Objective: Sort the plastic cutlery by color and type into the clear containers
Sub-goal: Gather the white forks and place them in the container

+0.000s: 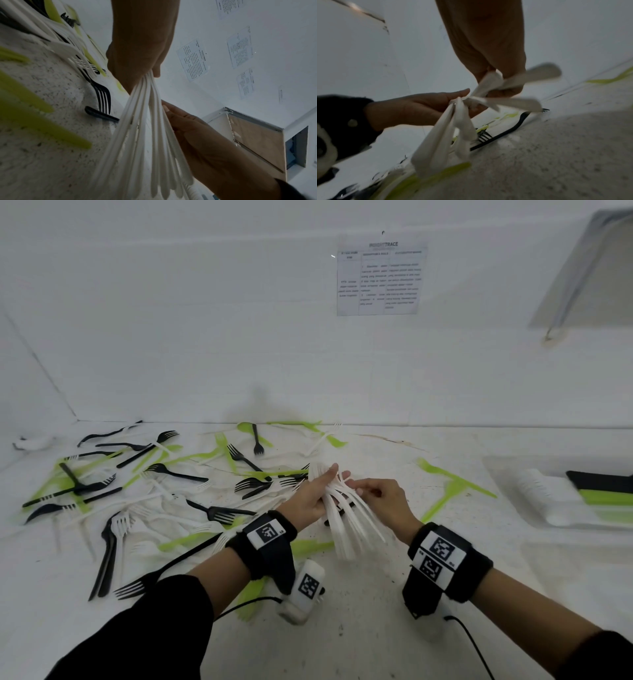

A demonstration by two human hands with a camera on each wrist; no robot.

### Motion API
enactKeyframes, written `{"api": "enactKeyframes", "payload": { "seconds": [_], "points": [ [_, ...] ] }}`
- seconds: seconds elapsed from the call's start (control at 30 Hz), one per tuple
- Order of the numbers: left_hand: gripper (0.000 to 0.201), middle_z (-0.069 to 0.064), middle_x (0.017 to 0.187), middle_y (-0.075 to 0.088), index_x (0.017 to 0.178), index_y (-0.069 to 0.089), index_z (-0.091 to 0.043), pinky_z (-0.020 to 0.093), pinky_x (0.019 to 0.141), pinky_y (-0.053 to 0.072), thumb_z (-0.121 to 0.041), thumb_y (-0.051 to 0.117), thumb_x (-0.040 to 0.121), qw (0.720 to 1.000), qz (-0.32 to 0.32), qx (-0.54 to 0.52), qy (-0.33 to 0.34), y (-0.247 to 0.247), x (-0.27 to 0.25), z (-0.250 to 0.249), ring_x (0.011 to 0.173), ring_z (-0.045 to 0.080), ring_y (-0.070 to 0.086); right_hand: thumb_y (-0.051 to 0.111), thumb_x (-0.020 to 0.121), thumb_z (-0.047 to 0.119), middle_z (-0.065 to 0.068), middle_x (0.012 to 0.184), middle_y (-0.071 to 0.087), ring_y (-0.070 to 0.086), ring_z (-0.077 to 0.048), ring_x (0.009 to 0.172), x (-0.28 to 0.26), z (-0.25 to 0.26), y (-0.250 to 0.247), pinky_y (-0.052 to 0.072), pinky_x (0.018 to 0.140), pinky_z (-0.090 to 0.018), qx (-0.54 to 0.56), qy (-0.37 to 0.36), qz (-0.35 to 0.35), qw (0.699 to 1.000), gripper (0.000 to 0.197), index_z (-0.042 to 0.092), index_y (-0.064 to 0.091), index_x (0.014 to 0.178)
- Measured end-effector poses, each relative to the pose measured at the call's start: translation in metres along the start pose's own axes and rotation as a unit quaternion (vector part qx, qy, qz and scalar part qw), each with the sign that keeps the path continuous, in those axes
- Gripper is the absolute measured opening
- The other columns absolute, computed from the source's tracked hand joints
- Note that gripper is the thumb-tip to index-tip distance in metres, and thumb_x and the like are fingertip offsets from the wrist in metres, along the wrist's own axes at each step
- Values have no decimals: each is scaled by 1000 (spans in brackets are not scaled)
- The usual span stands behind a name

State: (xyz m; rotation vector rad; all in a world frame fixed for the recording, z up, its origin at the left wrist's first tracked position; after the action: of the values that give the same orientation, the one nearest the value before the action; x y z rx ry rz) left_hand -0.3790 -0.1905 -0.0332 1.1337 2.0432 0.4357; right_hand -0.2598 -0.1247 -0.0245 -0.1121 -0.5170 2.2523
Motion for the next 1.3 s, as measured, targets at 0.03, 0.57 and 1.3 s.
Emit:
{"api": "enactKeyframes", "payload": {
  "seconds": [0.03, 0.57, 1.3],
  "points": [
    [25, 20, 116, 57, 103, 54, 2, 42, 72, 57, -22, 50, 95, 1000, 3, -6, 3, 1, -1, 0, 100, 30, 58, 58, 88, 6, 0, 81, 69, 62, -13, 74, -1, 0, 1, 47, 73, -13, -3, -3, 7, 1000, 19, 18, 72, 93],
    [19, 13, 91, 66, 90, 60, 3, 29, 57, 58, -15, 55, 92, 995, -10, 42, 90, 9, -1, -1, 80, 17, 66, 62, 88, 23, -4, 67, 63, 58, -10, 62, -6, 10, 15, 42, 63, -18, 6, 7, 151, 988, 15, 11, 62, 80],
    [37, -6, 49, 33, 66, 40, -15, 13, 37, 35, -36, 65, 85, 990, -104, 56, 83, -9, -1, -15, 33, 3, 34, 47, 98, 21, -1, 68, 48, 39, -4, 41, -6, 14, 7, 33, 42, -18, 130, 64, 88, 986, 17, 10, 45, 84]
  ]
}}
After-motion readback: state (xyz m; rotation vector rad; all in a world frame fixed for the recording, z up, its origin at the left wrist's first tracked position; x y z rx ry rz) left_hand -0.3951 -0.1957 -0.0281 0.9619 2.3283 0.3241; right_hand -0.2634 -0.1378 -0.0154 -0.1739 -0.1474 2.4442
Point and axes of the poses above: each hand's wrist, its own x-axis towards the middle knuckle, its own y-axis out of the palm, z = x × y, the point moved 3 cm from there along x, towards the middle knuckle
